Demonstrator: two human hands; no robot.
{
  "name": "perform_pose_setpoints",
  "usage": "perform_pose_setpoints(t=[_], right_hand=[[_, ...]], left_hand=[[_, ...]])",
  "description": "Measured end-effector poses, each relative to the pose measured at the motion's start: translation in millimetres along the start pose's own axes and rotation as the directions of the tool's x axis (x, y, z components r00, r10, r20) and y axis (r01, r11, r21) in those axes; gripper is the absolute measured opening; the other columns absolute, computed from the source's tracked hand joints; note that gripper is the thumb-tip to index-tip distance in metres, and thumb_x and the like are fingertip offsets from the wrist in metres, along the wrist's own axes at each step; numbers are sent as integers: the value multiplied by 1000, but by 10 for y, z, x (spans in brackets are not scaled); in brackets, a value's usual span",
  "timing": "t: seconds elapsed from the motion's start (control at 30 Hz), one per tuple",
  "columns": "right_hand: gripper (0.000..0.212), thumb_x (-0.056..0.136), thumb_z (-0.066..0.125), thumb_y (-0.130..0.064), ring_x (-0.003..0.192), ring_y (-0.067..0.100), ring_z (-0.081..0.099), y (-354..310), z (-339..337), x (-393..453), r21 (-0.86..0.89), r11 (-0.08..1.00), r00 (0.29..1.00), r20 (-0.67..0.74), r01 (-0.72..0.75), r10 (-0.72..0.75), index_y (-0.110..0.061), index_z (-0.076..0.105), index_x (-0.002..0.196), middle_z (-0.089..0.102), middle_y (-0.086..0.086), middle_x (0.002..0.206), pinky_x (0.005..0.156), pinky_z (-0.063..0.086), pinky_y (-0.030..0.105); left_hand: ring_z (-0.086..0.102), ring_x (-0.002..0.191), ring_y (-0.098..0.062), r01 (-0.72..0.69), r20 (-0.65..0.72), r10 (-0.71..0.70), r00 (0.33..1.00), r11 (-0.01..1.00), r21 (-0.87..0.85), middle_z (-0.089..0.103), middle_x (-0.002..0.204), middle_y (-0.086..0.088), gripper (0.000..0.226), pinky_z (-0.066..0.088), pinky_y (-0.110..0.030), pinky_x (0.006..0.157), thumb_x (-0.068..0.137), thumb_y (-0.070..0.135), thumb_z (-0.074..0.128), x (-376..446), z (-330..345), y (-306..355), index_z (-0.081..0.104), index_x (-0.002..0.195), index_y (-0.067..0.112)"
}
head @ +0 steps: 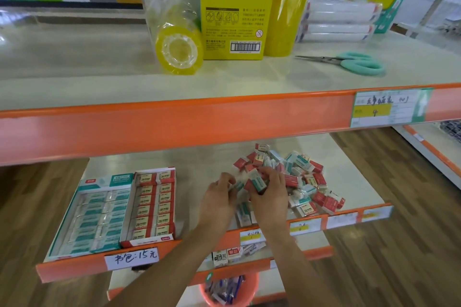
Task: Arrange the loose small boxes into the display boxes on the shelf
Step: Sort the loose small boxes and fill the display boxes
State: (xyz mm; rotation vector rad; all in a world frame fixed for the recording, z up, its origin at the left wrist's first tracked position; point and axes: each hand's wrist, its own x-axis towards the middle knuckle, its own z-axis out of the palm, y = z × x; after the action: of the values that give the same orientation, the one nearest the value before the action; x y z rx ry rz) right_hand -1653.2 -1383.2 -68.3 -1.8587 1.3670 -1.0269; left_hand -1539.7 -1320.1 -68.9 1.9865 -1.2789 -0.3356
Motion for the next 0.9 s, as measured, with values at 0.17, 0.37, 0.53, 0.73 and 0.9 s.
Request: perform_pose_setpoints(t=[0.17,0.37,0.53,0.73,0.9], right_hand=[[44,86,70,-23,106,14,56,27,23,-25,-58,997,998,16,54,-53,-31,53,125,50,-4,128,67,43,22],[39,82,70,-9,92,18,60,30,61,-66,-190,959,978,45,209,-204,-21,55,116,49,-5,118,64,41,23],[40,81,69,-3,86,1,50,44,30,-70,-155,957,968,90,246,-235,-21,57,115,54,-6,113,66,35,11],[39,82,72,-7,104,-3,54,17,-64,-40,31,974,967,117,227,-229,-25,59,113,54,-15,111,86,46,17],[41,75,73,-4,95,-5,56,-77,-78,-10,32,965,960,92,261,-263,-25,60,108,57,-9,108,76,48,14]], left_hand=[[59,87,-12,3,10,-2,1000,998,-65,58,105,3,20,48,-24,74,87,17,61,-196,-96,-176,64,107,19],[58,97,-14,-24,-19,24,1000,999,-31,57,112,3,36,49,-28,84,82,21,69,-325,-91,-180,61,118,22],[46,111,-14,-26,-90,25,996,1000,-13,62,115,7,42,40,-25,93,82,10,66,-365,-132,-180,59,121,24],[40,111,-11,-38,-83,40,996,999,25,61,115,10,49,37,-21,93,85,7,61,-436,-188,-128,53,129,28],[46,110,-12,-110,-108,119,987,990,86,62,114,9,48,37,-19,88,86,8,62,-446,-421,-154,52,130,26]])
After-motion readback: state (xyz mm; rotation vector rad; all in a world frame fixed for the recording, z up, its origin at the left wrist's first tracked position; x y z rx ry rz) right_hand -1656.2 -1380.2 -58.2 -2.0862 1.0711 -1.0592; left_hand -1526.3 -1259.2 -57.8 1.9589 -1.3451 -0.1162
